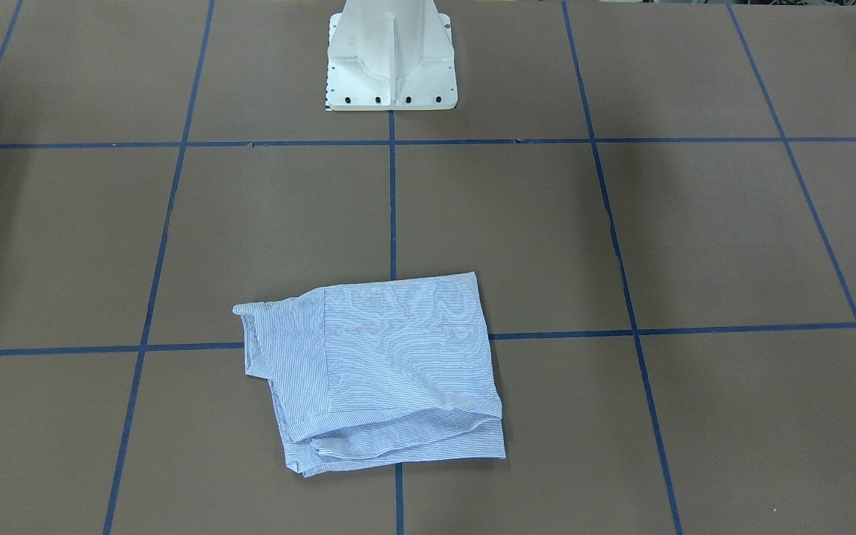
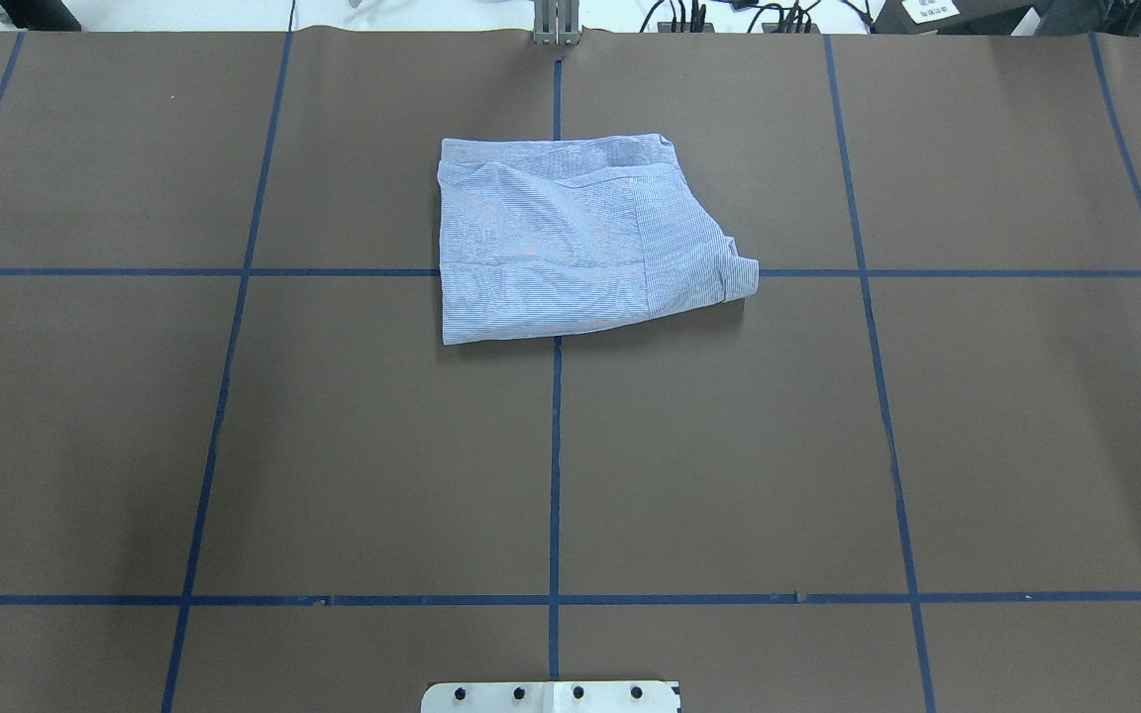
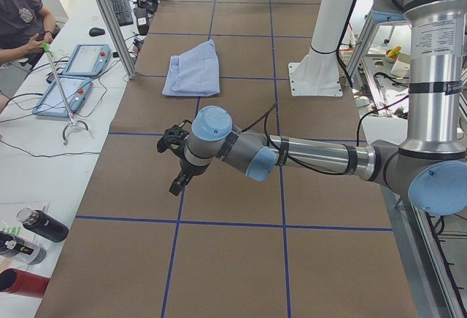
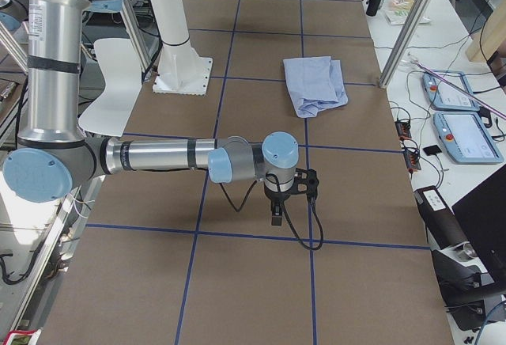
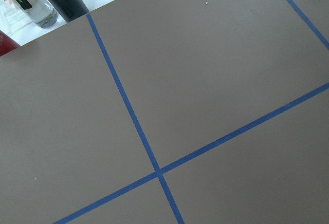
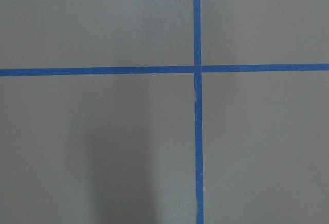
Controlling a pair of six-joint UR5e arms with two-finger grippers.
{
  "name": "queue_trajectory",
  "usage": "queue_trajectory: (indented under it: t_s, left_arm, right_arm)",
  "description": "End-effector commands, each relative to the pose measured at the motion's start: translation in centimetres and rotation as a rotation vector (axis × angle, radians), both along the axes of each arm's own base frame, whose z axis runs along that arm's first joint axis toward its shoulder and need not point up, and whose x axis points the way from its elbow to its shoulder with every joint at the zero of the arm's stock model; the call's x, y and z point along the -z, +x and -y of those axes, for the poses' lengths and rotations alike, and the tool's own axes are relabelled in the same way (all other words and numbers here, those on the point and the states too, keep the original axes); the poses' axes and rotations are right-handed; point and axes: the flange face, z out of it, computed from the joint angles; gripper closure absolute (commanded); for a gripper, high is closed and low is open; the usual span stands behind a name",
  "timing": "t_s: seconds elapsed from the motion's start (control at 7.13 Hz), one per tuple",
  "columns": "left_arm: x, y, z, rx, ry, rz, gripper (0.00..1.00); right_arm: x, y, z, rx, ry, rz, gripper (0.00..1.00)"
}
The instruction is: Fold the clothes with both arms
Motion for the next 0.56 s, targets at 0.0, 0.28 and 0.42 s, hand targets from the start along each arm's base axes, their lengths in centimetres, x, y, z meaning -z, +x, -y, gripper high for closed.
queue_trajectory:
  t_s: [0.0,0.28,0.42]
  left_arm:
    - [0.61,0.82,0.11,0.028,-0.037,-0.023,0.00]
    - [0.34,0.96,0.07,0.035,-0.060,-0.027,0.00]
    - [0.63,1.32,0.56,0.051,-0.095,-0.036,0.00]
  right_arm:
    - [0.39,-0.09,0.78,0.006,-0.023,-0.024,0.00]
    - [0.12,0.01,0.64,0.012,-0.023,-0.037,0.00]
    - [0.16,0.14,0.67,0.011,-0.018,-0.053,0.00]
